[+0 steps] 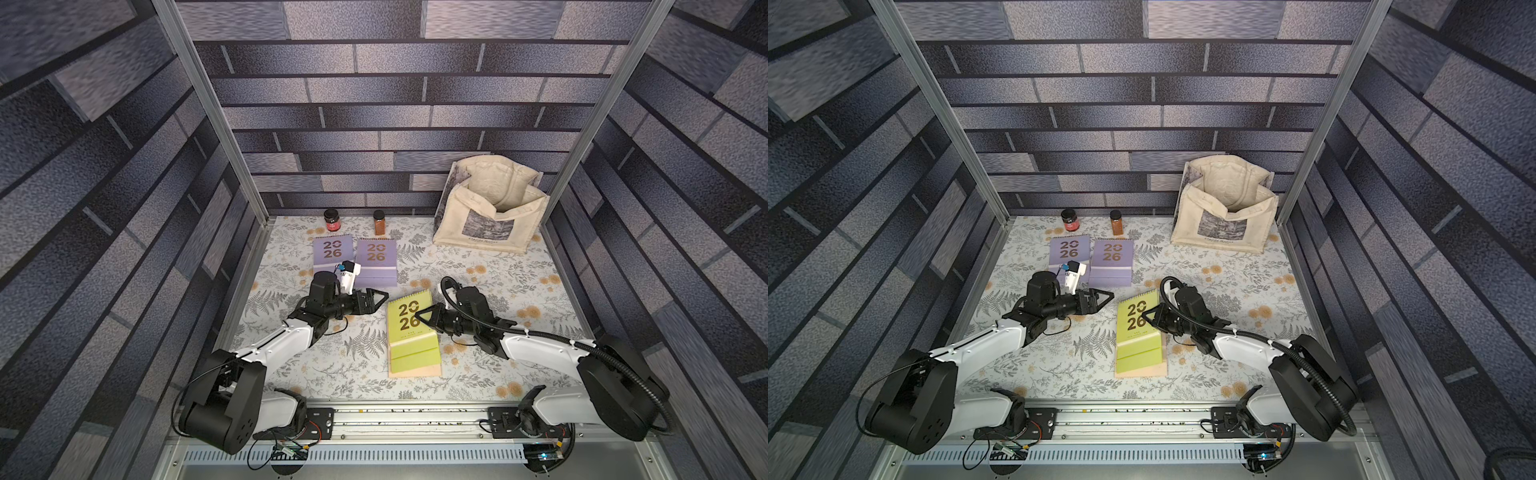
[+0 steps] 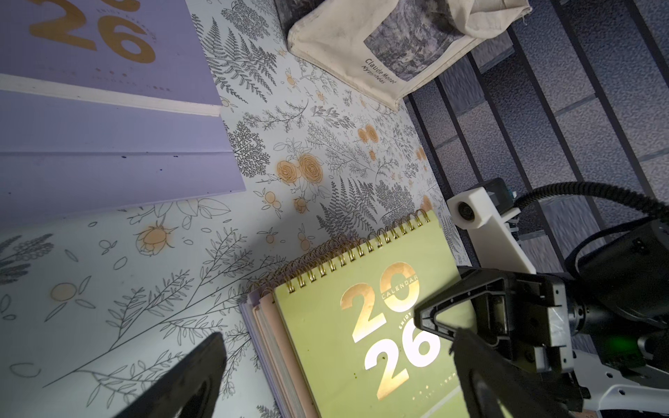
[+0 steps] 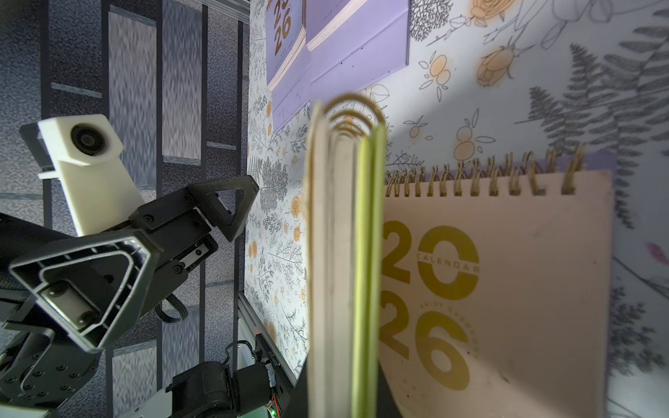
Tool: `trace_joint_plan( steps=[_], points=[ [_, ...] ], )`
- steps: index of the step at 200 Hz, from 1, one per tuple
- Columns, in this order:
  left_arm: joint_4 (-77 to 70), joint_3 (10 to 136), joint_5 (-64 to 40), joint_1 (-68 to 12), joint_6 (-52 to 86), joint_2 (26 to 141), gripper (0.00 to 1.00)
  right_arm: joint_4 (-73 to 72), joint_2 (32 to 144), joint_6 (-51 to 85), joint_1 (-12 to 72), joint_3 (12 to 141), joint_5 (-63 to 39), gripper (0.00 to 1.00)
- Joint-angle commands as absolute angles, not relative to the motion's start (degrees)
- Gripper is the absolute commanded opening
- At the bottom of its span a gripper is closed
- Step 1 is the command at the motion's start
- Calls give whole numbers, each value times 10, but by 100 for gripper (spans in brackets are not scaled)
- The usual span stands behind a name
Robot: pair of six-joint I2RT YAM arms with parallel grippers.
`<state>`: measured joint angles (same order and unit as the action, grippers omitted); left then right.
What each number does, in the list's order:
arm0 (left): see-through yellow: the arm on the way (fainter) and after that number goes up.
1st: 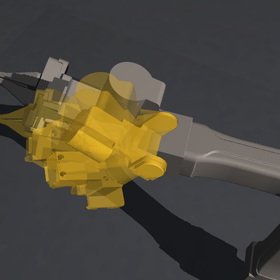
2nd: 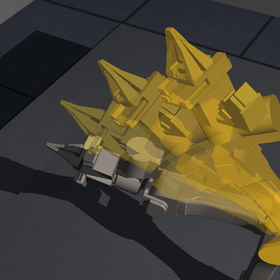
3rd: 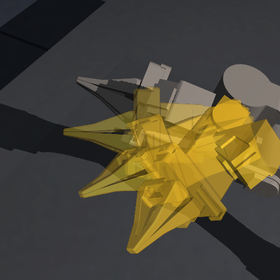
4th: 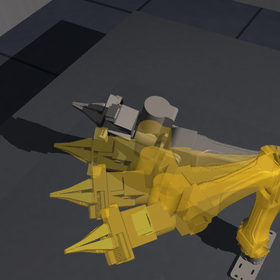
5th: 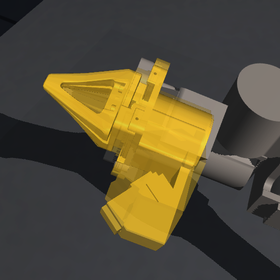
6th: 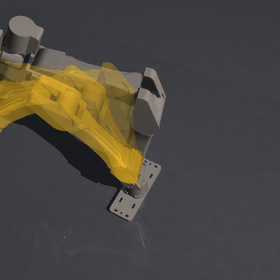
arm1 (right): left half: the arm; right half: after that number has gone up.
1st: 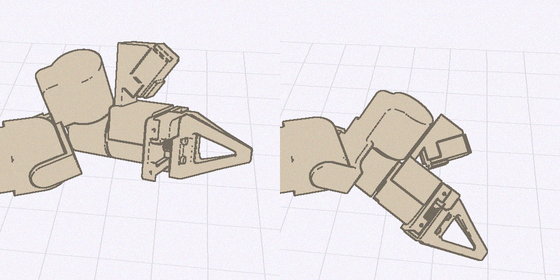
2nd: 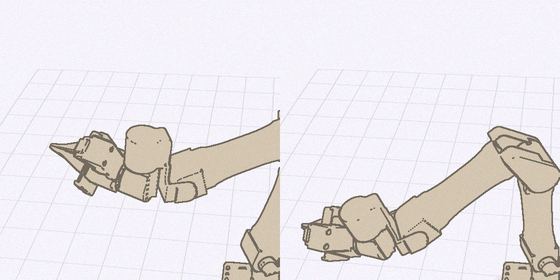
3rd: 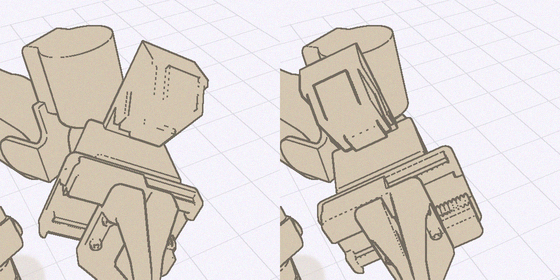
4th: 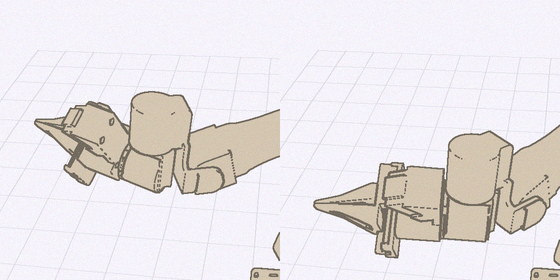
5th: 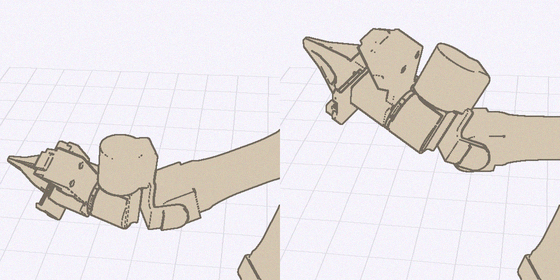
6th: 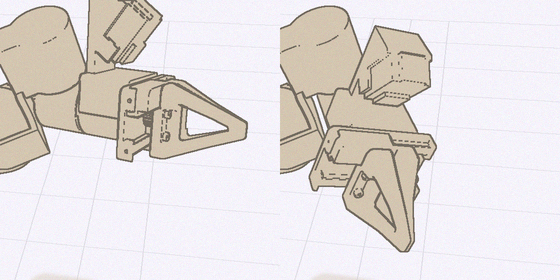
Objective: Stack the calendars
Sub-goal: Place the calendar at the calendar.
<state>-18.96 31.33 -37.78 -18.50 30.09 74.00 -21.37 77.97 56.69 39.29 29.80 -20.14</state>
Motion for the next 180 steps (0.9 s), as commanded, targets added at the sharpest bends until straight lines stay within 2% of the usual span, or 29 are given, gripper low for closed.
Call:
trace_joint_plan(
  steps=[1, 122, 180],
  points=[
    [-200, 324, -394, -191, 299, 744, 100, -267, 790, 578, 391, 290, -219, 0],
    [-187, 329, -426, -205, 296, 740, 100, -277, 795, 578, 390, 265, -205, 0],
    [-174, 331, -448, -238, 288, 750, 100, -283, 806, 577, 391, 259, -202, 0]
  ],
)
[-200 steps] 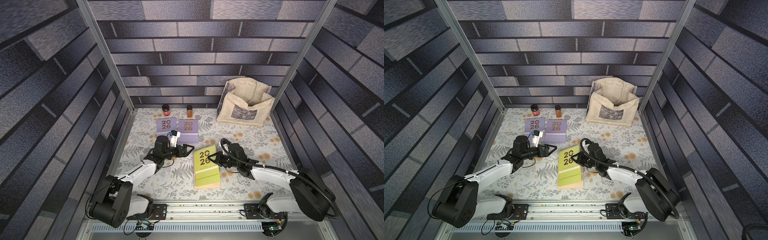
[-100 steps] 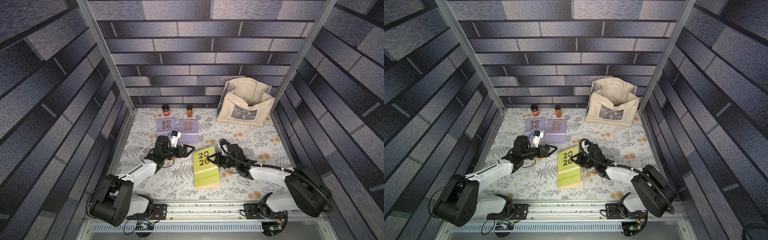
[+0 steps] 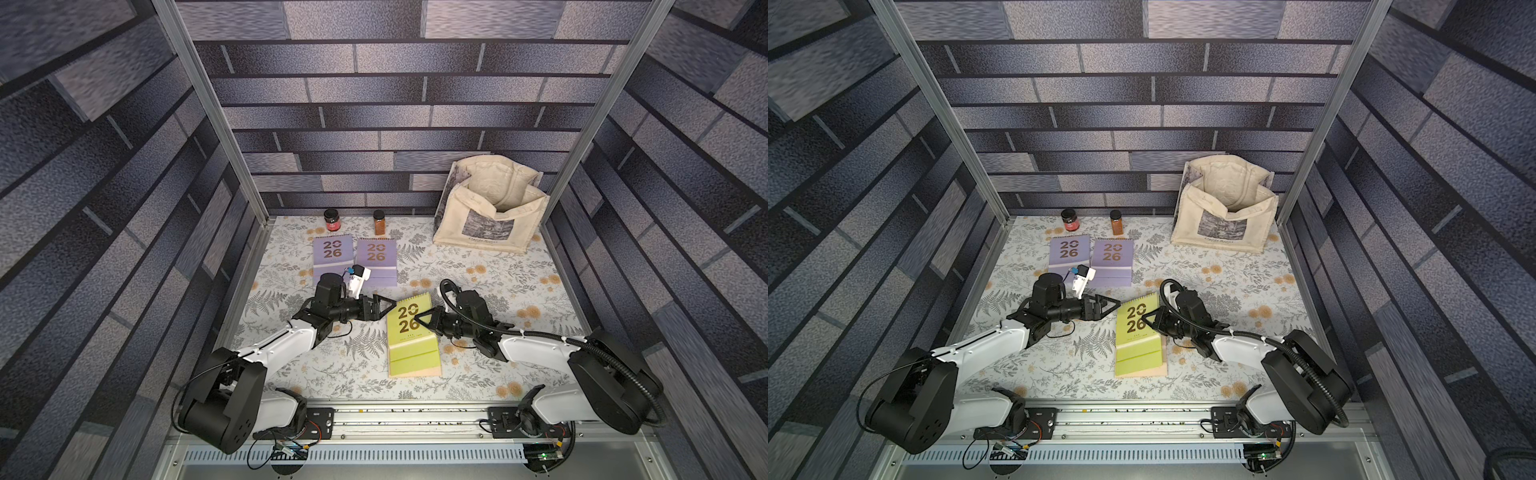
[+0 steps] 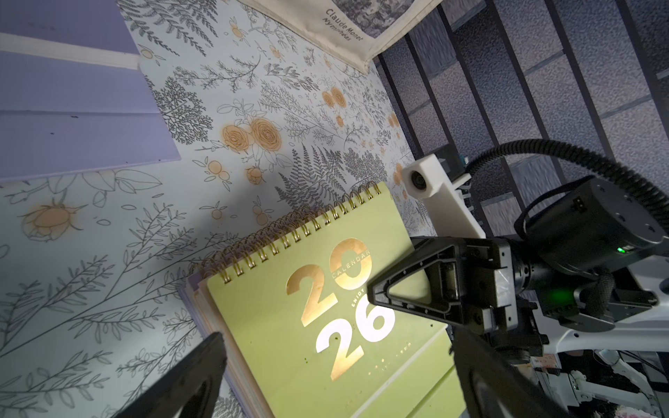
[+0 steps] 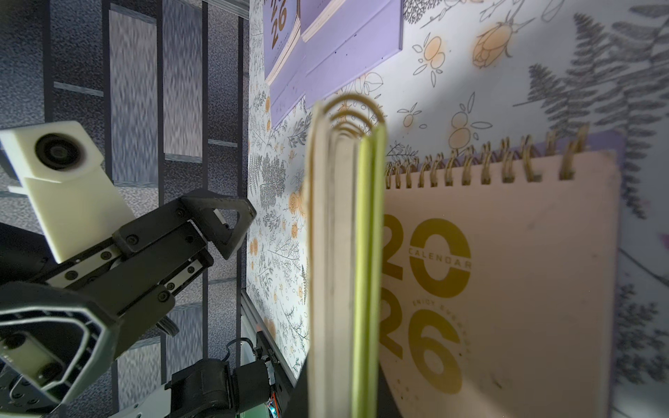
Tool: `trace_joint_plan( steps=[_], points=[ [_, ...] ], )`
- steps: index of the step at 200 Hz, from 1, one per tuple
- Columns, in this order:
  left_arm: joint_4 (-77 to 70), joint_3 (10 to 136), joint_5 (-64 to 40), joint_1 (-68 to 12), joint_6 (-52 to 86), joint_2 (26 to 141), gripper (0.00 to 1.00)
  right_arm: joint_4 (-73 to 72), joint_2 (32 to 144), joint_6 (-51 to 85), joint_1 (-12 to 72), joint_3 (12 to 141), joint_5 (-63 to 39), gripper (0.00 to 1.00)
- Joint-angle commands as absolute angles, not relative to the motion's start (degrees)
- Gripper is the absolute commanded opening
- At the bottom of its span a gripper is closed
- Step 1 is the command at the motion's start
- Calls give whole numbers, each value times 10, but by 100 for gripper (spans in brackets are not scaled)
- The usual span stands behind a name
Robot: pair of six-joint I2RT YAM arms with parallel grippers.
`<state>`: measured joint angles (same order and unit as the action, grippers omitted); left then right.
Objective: Stack the calendars
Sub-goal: Place the calendar at the calendar.
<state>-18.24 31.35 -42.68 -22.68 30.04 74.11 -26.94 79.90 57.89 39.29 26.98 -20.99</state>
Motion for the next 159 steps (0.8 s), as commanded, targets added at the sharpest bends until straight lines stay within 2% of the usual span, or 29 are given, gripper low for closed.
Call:
trace_joint_plan(
  steps=[1, 76, 159],
  points=[
    [-174, 331, -449, -240, 288, 751, 100, -282, 807, 577, 391, 259, -202, 0],
    [-202, 351, -463, -280, 299, 817, 100, -287, 816, 578, 390, 251, -196, 0],
    [-204, 356, -461, -285, 297, 826, 100, -298, 817, 599, 391, 236, -183, 0]
  ],
)
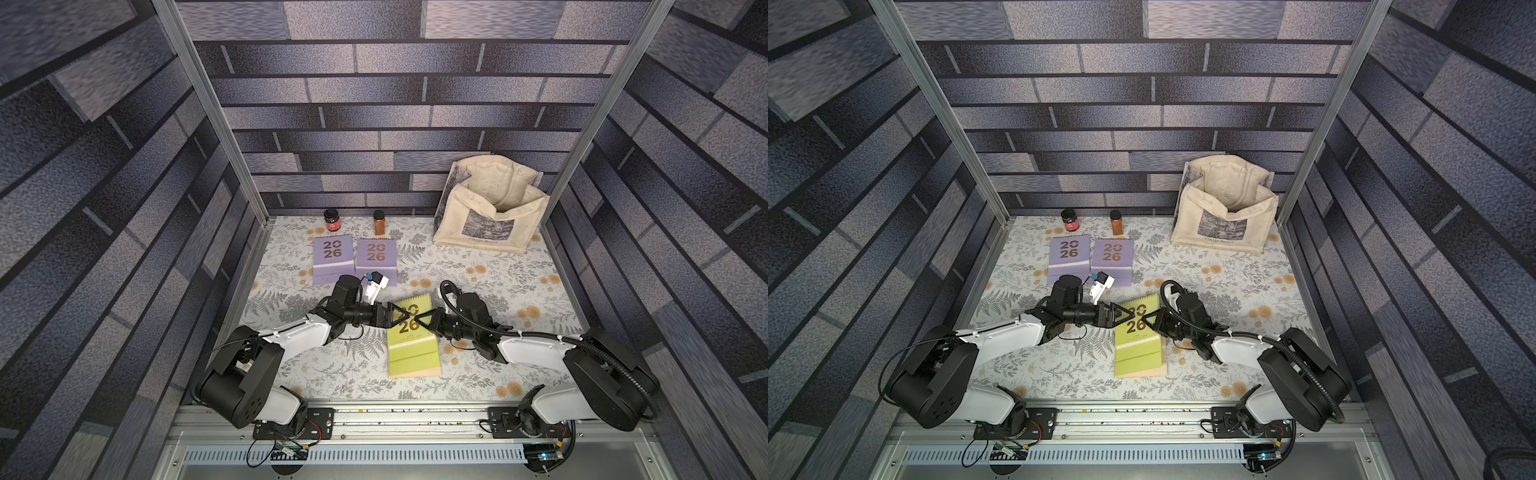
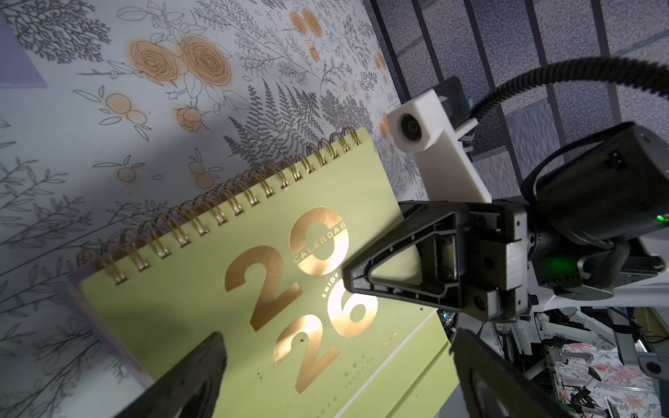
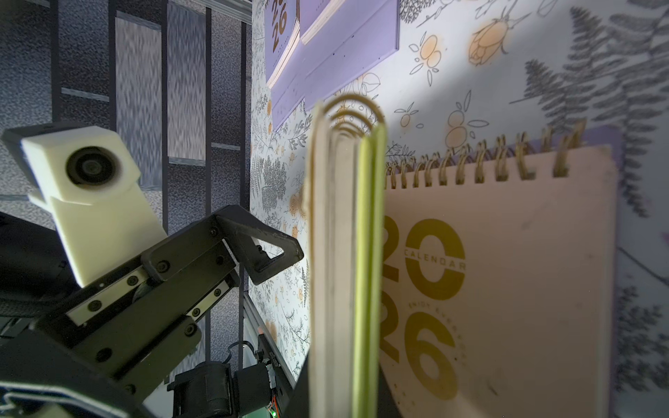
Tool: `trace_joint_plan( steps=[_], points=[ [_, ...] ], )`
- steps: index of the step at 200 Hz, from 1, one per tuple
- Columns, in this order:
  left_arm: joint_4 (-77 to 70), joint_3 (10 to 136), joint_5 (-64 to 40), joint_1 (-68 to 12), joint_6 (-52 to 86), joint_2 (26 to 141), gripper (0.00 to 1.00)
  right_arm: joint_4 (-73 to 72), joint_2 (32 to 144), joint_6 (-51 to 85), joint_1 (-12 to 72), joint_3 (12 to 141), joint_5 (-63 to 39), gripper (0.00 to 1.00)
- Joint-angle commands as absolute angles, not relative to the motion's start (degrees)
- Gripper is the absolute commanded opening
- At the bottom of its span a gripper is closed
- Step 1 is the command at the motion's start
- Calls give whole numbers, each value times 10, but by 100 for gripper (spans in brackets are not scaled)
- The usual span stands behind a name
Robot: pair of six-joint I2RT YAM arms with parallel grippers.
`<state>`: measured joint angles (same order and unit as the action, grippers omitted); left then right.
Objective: Stack the calendars
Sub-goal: Place the calendar at the calendar.
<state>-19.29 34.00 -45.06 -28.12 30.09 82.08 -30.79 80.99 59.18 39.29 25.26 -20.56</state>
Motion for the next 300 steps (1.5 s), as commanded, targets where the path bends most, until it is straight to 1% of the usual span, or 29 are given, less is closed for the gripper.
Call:
trace_joint_plan(
  steps=[1, 136, 190, 231, 282, 300],
  points=[
    [-204, 356, -461, -285, 297, 827, 100, -299, 816, 599, 391, 236, -182, 0],
    [-209, 351, -455, -295, 298, 874, 100, -290, 815, 601, 391, 230, -177, 0],
    [-209, 351, -447, -299, 299, 892, 100, -269, 812, 598, 392, 235, -173, 26],
    [-207, 351, -444, -299, 298, 903, 100, -262, 810, 596, 392, 236, -173, 39],
    [-204, 345, -437, -299, 298, 900, 100, -211, 797, 577, 391, 256, -167, 50],
    [-200, 345, -434, -299, 296, 899, 100, -185, 787, 568, 391, 263, -160, 56]
  ],
)
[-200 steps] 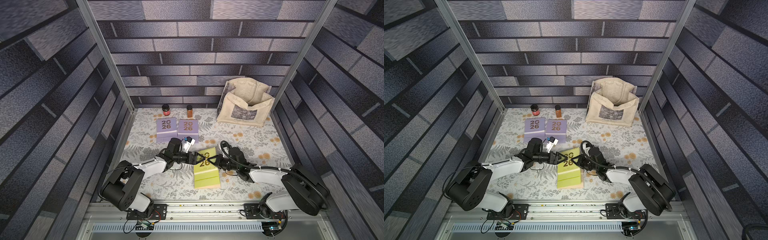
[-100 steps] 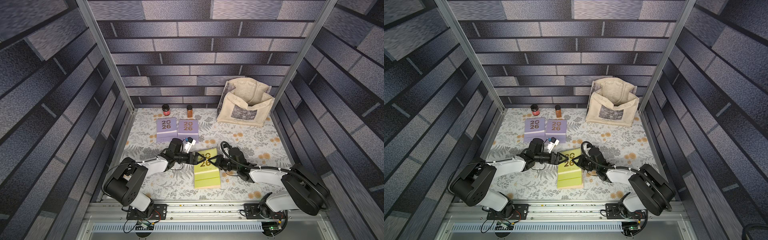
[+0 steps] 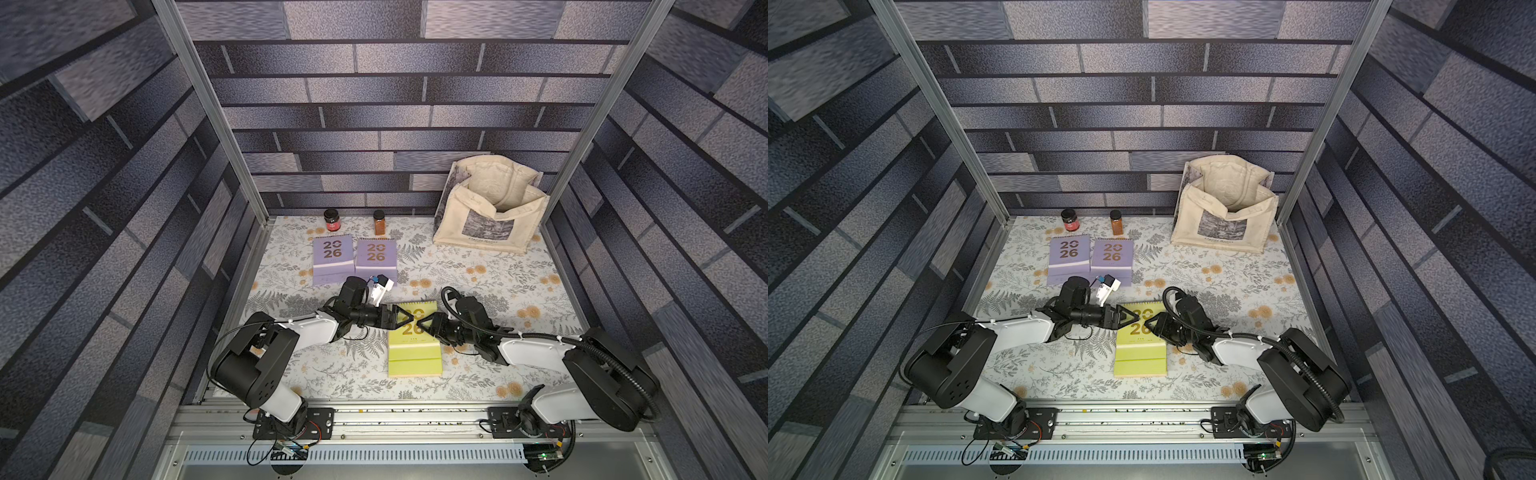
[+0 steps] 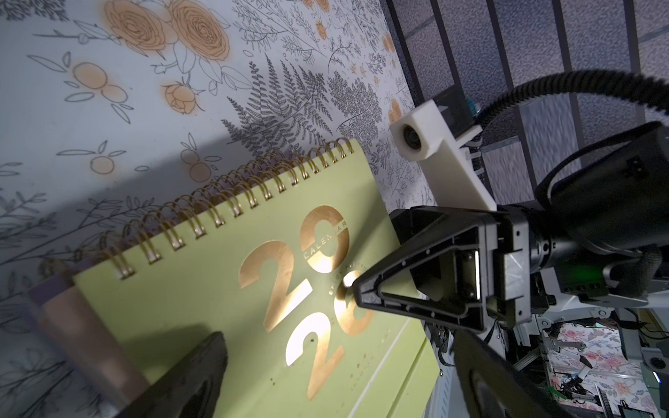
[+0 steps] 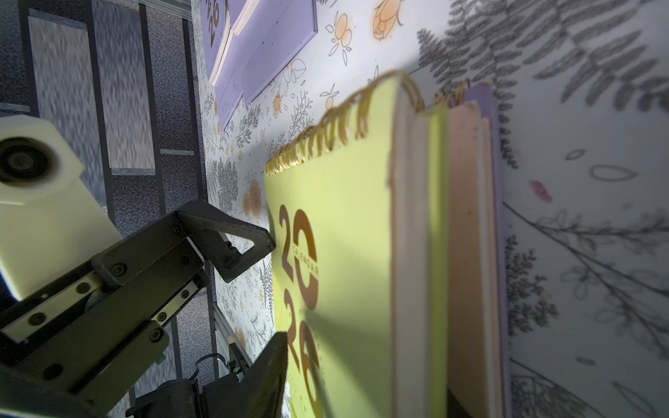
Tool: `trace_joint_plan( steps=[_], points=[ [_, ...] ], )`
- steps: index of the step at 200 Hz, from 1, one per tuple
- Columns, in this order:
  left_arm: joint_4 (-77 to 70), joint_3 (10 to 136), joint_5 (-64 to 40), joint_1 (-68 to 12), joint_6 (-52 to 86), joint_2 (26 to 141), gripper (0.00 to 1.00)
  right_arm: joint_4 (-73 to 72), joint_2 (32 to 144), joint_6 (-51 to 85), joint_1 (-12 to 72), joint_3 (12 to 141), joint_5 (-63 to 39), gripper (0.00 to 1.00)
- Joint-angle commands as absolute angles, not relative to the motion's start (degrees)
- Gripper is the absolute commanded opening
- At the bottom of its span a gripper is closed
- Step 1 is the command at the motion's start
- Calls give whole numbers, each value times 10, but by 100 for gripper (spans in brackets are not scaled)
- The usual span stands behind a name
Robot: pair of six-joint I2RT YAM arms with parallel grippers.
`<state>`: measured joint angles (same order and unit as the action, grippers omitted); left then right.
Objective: Stack the calendars
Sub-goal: Place the calendar at the calendar.
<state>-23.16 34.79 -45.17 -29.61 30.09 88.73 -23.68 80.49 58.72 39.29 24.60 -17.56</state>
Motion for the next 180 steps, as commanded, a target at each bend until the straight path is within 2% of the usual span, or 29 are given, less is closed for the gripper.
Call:
trace_joint_plan(
  steps=[1, 85, 180],
  points=[
    [-200, 345, -434, -299, 296, 899, 100, -184, 786, 568, 391, 263, -159, 56],
    [-200, 342, -426, -299, 295, 899, 100, -47, 732, 532, 391, 291, -110, 85],
    [-201, 345, -410, -299, 300, 884, 100, 44, 720, 491, 391, 333, -80, 97]
  ],
)
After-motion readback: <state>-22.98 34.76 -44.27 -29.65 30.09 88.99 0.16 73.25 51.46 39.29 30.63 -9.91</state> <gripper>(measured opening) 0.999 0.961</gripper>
